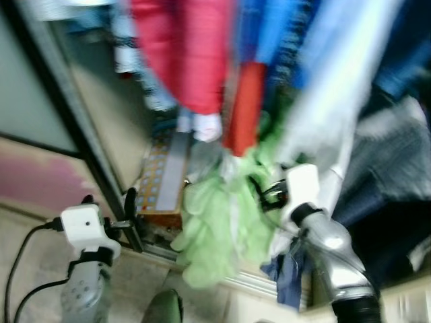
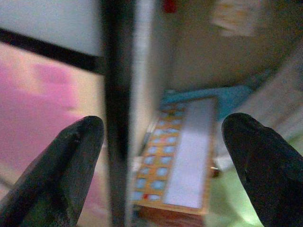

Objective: Clean up the room

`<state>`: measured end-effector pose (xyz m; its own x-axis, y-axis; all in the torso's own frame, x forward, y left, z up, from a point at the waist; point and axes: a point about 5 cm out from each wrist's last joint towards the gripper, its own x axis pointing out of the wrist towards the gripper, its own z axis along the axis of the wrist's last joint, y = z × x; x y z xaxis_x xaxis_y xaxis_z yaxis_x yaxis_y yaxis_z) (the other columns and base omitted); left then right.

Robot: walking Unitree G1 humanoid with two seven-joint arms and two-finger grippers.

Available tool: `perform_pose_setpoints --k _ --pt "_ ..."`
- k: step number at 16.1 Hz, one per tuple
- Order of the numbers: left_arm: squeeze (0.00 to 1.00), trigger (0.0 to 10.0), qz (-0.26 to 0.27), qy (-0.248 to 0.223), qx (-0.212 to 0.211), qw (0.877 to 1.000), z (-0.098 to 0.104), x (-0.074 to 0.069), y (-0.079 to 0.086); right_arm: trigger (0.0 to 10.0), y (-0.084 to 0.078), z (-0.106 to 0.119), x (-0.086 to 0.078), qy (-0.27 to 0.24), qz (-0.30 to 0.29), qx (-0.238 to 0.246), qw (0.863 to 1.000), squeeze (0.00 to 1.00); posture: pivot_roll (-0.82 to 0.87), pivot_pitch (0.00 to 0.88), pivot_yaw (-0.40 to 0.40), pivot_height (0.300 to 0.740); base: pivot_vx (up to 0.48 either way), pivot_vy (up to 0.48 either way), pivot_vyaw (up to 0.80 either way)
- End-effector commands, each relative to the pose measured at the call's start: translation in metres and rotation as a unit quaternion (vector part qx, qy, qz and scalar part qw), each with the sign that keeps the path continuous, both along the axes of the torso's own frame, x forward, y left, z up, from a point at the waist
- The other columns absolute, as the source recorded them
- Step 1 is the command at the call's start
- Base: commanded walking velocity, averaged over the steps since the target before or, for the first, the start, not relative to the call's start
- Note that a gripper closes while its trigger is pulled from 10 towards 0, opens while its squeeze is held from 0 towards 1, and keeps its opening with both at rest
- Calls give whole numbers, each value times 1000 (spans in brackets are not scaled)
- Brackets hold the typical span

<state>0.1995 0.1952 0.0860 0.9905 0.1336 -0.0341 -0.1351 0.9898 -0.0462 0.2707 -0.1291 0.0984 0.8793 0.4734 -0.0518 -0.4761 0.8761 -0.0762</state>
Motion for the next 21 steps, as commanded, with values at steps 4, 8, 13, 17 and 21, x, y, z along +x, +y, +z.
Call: perform_pose_setpoints --k 4,8,13,17,21 --pt "0 10000 34 -7 37 999 10 -9 3 10000 3 9 -8 -33 59 -21 997 0 62 33 -77 740 0 0 800" --pt "0 10000 69 -20 37 997 22 -10 10 10000 -4 10 -4 -36 59 -26 997 0 73 62 -81 740 0 0 800" --pt "0 10000 81 27 68 994 -1 -34 12 10000 -24 -12 -23 21 -8 14 1000 0 52 19 -46 740 0 0 800" --pt "0 10000 32 48 76 995 -8 -31 13 10000 -38 -31 -29 33 -67 9 997 0 51 0 -1 740 0 0 400" --pt "0 10000 -10 20 99 995 2 -11 6 10000 -41 -27 -23 29 -137 37 989 0 14 0 58 740 0 0 0"
